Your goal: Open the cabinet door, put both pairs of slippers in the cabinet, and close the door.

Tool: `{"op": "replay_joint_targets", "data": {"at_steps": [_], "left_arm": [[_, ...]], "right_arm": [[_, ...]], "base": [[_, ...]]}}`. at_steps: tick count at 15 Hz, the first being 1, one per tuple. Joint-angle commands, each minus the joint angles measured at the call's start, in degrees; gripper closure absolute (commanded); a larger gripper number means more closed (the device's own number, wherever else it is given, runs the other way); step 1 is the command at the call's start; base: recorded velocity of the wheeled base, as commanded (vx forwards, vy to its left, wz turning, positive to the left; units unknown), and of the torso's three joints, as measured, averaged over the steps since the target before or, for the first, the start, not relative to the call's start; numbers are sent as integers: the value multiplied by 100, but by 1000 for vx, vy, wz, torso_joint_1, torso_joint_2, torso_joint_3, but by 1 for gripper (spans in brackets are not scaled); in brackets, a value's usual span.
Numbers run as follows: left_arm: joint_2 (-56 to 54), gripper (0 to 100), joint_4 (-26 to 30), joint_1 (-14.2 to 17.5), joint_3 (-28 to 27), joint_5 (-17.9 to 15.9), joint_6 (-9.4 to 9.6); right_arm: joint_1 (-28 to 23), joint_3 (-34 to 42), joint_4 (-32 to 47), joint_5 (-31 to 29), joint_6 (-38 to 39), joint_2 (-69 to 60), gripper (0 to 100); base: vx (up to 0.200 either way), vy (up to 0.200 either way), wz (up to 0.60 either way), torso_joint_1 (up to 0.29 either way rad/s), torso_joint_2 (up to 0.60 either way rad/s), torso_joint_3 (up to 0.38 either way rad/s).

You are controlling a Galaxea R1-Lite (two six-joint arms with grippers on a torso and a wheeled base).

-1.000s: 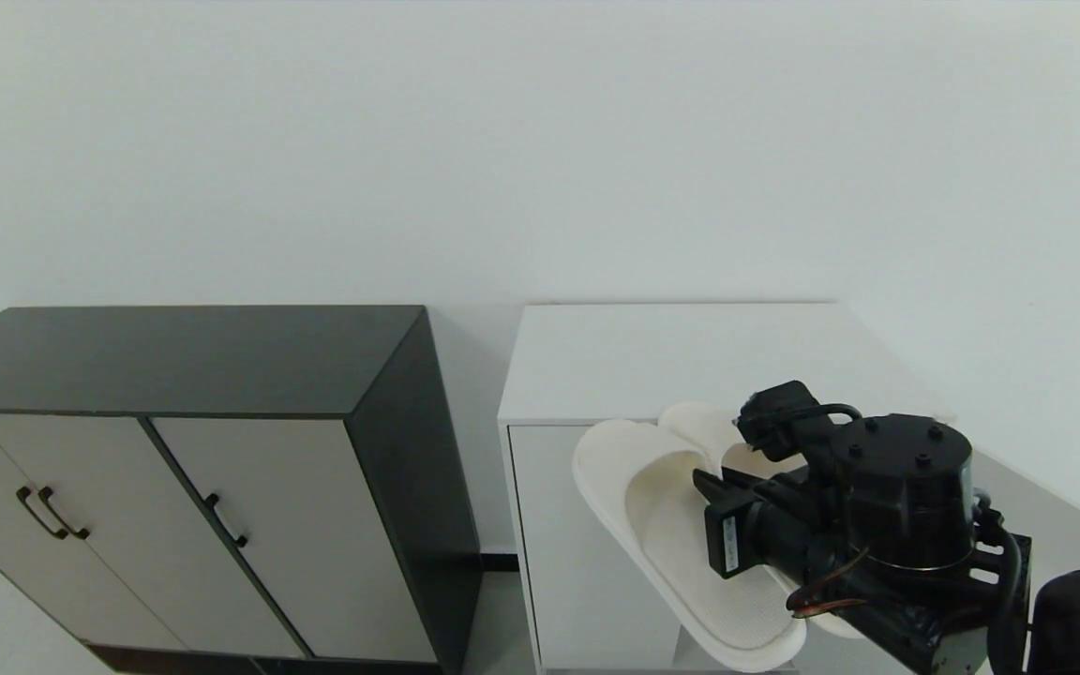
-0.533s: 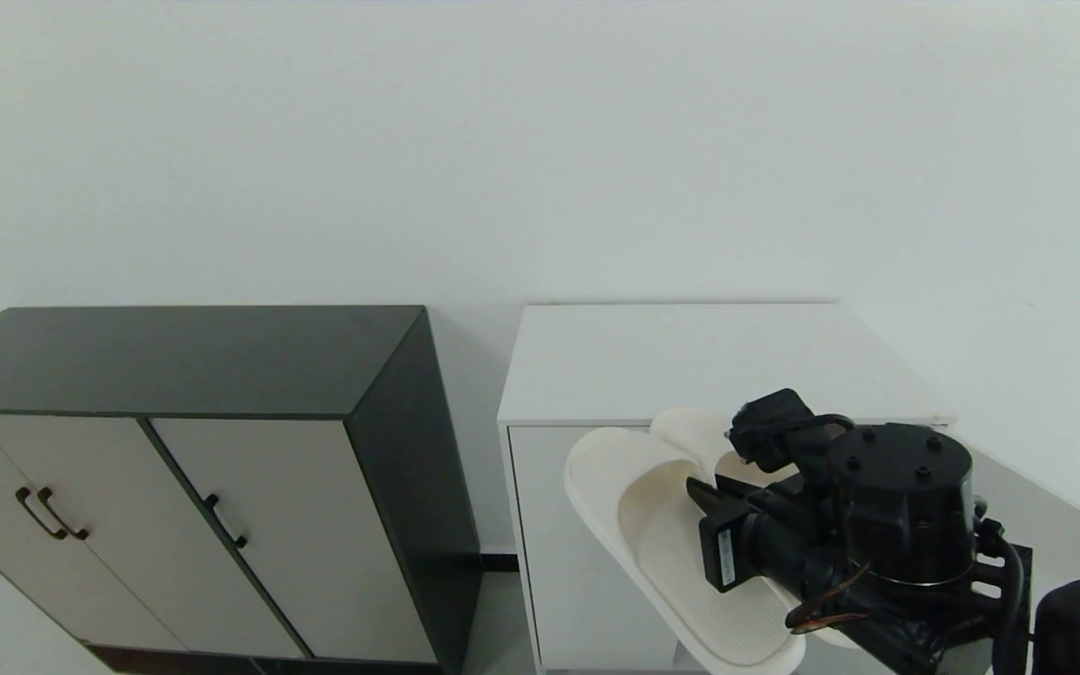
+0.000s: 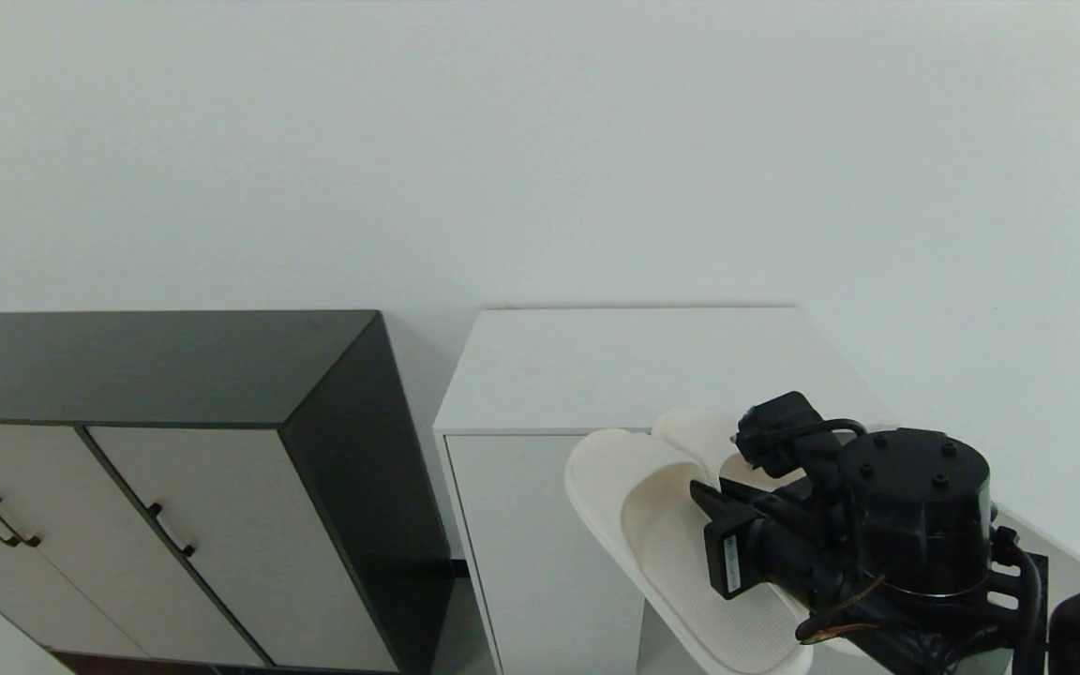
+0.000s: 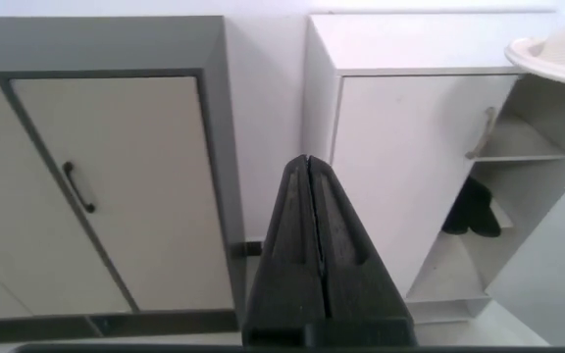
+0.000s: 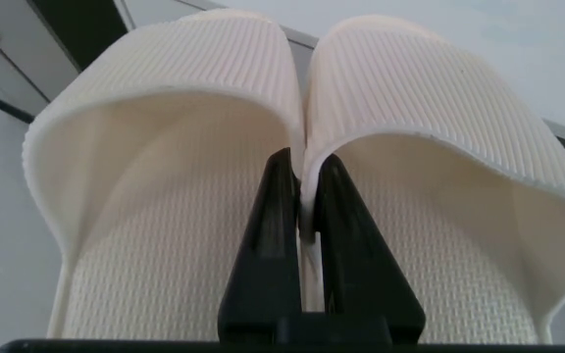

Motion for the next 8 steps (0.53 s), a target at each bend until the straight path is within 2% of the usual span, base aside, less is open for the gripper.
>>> {"op": "replay_joint_targets", "data": {"at_steps": [1,7,8], "left_arm": [[8,100,0,1,-1,1,-2],[8,100,0,1,-1,1,-2],[8,100,0,1,-1,1,-2]], "right_arm": [[4,6,-13,-1,-1,-39,100],[4,76,-136,-1,-10,-47,100],[4,93,-136,8,-10,-56,100]], "base": [[0,-200,0,-2,7,2],[0,-200,0,2,3,2],[0,0,0,0,0,0]]}}
